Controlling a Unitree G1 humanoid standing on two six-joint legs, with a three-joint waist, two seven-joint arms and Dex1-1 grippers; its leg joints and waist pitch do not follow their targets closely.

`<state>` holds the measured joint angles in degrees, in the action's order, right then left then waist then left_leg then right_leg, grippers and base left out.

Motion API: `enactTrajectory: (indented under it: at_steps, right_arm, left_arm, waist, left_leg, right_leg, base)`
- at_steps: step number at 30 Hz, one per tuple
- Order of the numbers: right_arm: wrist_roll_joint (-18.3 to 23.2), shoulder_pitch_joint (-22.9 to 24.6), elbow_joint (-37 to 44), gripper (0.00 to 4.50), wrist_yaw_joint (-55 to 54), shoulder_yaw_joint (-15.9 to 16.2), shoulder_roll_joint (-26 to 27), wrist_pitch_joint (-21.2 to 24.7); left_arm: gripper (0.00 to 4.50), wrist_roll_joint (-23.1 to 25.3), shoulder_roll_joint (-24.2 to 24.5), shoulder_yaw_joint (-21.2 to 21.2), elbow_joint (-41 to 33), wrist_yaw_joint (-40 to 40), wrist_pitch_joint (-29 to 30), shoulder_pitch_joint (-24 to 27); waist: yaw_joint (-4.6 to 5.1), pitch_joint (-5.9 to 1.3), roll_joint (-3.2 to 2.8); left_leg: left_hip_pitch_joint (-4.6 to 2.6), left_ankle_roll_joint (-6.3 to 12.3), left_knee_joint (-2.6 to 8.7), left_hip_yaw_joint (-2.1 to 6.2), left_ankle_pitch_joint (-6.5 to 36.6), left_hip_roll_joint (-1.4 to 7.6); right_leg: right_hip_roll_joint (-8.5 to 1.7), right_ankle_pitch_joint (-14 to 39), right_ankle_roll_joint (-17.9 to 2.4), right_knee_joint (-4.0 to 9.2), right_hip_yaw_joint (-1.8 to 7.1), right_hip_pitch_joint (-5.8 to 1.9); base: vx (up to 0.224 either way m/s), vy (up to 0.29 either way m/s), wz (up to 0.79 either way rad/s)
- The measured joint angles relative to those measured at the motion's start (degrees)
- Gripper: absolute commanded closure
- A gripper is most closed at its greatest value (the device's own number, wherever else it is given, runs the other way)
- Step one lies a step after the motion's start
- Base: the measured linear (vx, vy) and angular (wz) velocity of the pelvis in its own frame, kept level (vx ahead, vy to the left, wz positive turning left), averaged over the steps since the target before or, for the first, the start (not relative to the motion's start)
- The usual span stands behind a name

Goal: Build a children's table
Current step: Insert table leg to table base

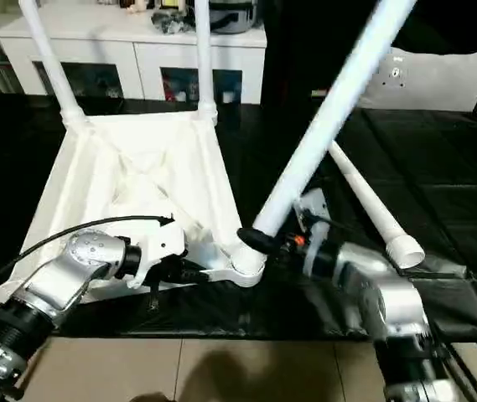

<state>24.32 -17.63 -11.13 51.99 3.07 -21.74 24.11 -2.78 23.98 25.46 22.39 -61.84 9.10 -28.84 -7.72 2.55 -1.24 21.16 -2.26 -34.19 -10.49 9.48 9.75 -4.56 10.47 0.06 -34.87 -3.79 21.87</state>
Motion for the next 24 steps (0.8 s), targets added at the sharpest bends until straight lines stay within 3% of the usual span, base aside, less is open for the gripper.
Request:
enactTrajectory:
  at_steps: [7,11,17,24]
  right_arm:
    - [-3.7,0.0,2.0,2.62,-0.5,3.6,-2.2,-3.1]
    - [-4.9,-1.2,1.7,2.62,0.3,4.9,-2.3,-3.5]
    - [-8.4,-6.6,-0.9,2.62,3.6,9.5,-3.8,-3.0]
    - [-8.7,-6.9,-0.8,2.63,5.4,9.9,-4.2,-2.9]
  left_arm:
    - [4.5,0.4,-0.7,0.0,0.8,0.2,-0.5,0.0]
    - [4.5,0.5,-0.5,-0.3,1.2,0.0,-0.8,0.0]
    - [4.5,1.2,-0.2,-0.2,4.0,-1.6,-2.7,-1.6]
    - [4.5,1.5,0.0,0.2,6.2,-2.9,-3.6,-3.4]
  waist:
    - [0.07,-0.14,-0.45]
    - [0.72,-0.15,-0.46]
    - [1.18,-0.06,-0.23]
    - [1.13,-0.06,0.12]
  left_leg:
    - [-0.14,0.02,0.53,0.04,0.0,-0.13]
    - [-0.15,0.02,0.52,0.04,0.0,-0.18]
    - [-0.13,0.02,0.59,0.13,0.0,-0.17]
    - [-0.08,0.02,0.59,0.14,0.0,-0.19]
  right_leg:
    - [0.0,0.0,0.0,0.91,-0.05,-0.11]
    - [-0.01,0.0,0.0,0.9,0.01,-0.11]
    - [0.0,0.0,0.0,0.91,-0.1,-0.08]
    - [0.0,0.0,0.0,0.93,-0.06,-0.09]
  base:
    - [0.0,0.0,0.0]
    - [0.0,0.0,0.0]
    - [0.0,0.0,0.0]
    - [0.0,0.0,0.0]
